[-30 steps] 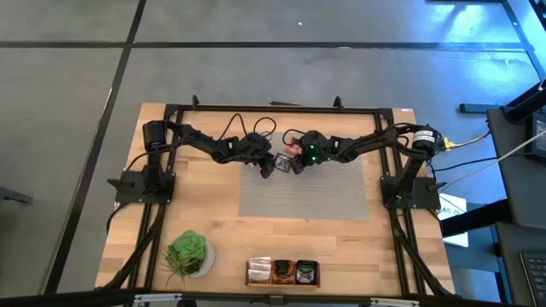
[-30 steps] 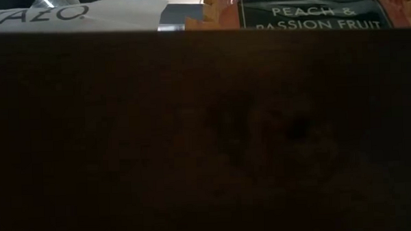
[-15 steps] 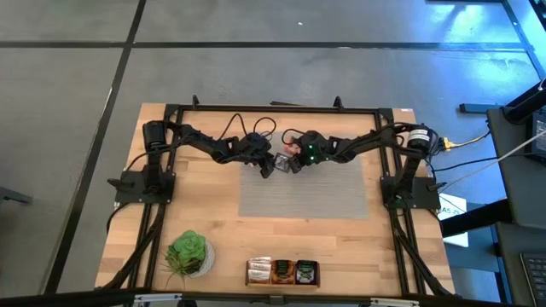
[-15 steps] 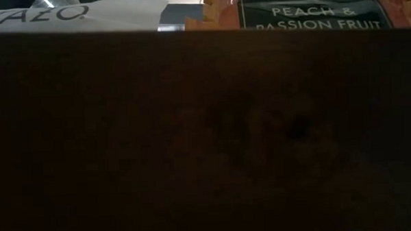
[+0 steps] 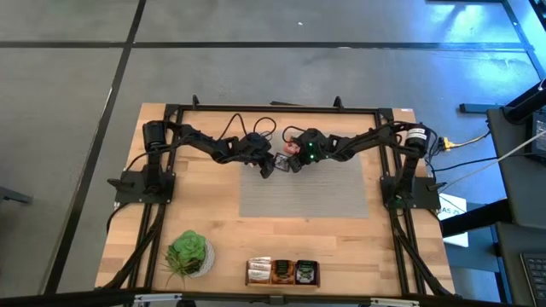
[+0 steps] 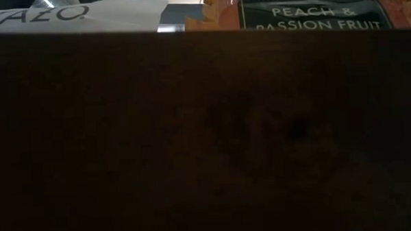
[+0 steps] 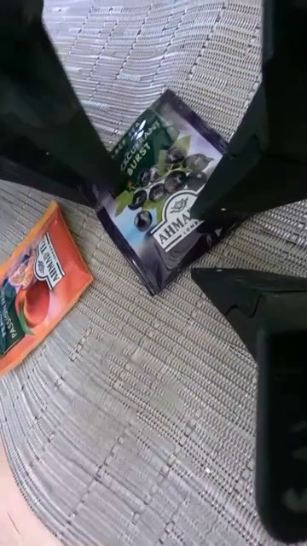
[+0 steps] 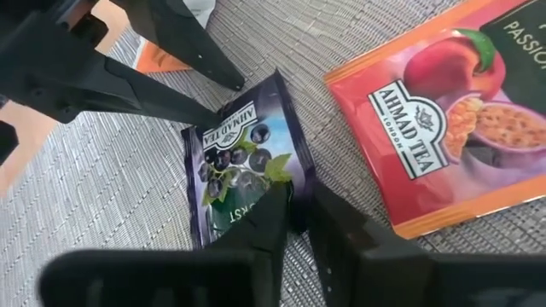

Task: Pick & Place Tea
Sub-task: Put the black tea bag into the right section of the wooden organizer

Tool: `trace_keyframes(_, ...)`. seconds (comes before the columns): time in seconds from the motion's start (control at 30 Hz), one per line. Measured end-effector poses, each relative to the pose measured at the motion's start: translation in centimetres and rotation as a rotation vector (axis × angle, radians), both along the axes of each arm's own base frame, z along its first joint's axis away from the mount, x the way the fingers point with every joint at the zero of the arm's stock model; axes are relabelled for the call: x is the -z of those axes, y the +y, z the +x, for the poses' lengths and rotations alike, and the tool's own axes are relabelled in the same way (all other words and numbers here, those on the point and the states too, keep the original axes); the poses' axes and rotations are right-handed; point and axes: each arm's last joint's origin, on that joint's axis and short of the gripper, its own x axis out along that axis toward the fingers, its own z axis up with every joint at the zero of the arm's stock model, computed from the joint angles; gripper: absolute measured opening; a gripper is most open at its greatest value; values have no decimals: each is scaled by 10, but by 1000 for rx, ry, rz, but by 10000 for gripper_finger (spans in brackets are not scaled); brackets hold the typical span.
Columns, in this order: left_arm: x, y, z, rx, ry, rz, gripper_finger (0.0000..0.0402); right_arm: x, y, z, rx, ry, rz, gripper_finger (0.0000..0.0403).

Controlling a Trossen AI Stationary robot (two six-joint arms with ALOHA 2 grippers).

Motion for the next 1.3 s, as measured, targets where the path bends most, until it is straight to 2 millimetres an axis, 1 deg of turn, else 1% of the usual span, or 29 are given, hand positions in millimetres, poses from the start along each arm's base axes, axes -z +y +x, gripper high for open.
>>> trace_keyframes(0.13,0,0,0,12,3,13,98,0,0,0,-18,-2,-17,12)
trace_keyframes(0.2,-2,0,0,17,3,11,97,0,0,0,-32,-1,-35,7)
trace_keyframes(0.33,-10,-2,-3,56,1,-8,98,-7,1,-1,-56,-10,-54,6)
trace_keyframes(0.4,-16,-3,-3,68,-15,-11,100,-15,3,-3,-70,-11,-69,5)
trace_keyframes(0.5,-33,-4,-5,75,-52,10,98,-33,3,-4,-85,-57,-109,4)
trace_keyframes(0.6,-42,-5,-7,81,-55,13,97,-47,4,-7,-113,-76,-155,3)
trace_keyframes(0.73,-60,-13,-8,104,-99,28,96,-71,14,-13,-171,-102,-209,3)
trace_keyframes(0.8,-67,-19,-7,122,-118,34,95,-81,21,-17,-203,-102,-225,2)
trace_keyframes(0.9,-84,-30,-8,153,-170,49,95,-98,33,-23,-250,-115,-246,2)
trace_keyframes(1.0,-96,-43,-8,219,-210,35,97,-113,48,-29,-285,-138,-256,2)
trace_keyframes(1.13,-108,-68,-8,363,-261,-11,98,-134,71,-39,-329,-165,-307,2)
trace_keyframes(1.3,-115,-103,-8,499,-284,-43,95,-155,100,-55,-378,-196,-367,2)
